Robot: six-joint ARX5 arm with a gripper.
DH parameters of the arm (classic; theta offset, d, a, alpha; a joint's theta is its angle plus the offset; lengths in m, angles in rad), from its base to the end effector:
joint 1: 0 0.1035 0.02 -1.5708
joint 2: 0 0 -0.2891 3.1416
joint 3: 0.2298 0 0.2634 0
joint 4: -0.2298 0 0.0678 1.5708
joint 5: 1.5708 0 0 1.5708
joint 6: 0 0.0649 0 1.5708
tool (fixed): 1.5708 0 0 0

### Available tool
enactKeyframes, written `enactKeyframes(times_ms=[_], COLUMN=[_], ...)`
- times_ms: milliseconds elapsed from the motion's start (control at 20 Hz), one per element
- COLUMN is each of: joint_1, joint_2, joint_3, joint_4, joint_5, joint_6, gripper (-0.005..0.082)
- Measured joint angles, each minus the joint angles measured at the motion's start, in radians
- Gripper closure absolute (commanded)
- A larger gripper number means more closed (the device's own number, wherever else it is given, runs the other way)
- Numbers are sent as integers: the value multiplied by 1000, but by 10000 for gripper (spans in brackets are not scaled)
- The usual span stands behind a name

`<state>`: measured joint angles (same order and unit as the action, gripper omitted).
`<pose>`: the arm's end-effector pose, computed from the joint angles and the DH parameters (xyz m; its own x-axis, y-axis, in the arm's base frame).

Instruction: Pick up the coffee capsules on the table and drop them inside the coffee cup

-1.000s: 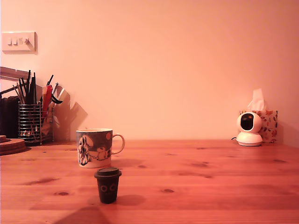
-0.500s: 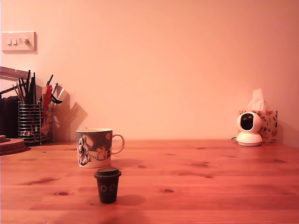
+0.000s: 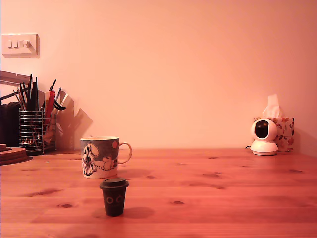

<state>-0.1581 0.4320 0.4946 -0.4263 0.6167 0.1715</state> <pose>0.1151 -0.0564 0.2575 0.6619 -0.6912 -0.2902 0.7125 0.7004 -0.0432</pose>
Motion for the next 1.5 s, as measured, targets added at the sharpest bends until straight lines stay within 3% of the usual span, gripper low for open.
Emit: enactKeyframes(times_ms=[200,400,550,600,650,800,950,1150,1250,1500], joint_1=[-84,-218,-276,-276,-273,-255,-237,-234,-234,-234], joint_2=[37,75,124,134,143,171,216,311,354,431], joint_3=[0,1,1,1,1,1,1,0,0,-4], joint_4=[0,-28,-100,-131,-157,-184,-181,-129,-123,-112], joint_5=[25,29,29,29,29,29,29,19,-14,-24], joint_6=[13,82,251,265,345,406,441,439,435,433], gripper=[792,792,792,791,790,745,599,167,141,146])
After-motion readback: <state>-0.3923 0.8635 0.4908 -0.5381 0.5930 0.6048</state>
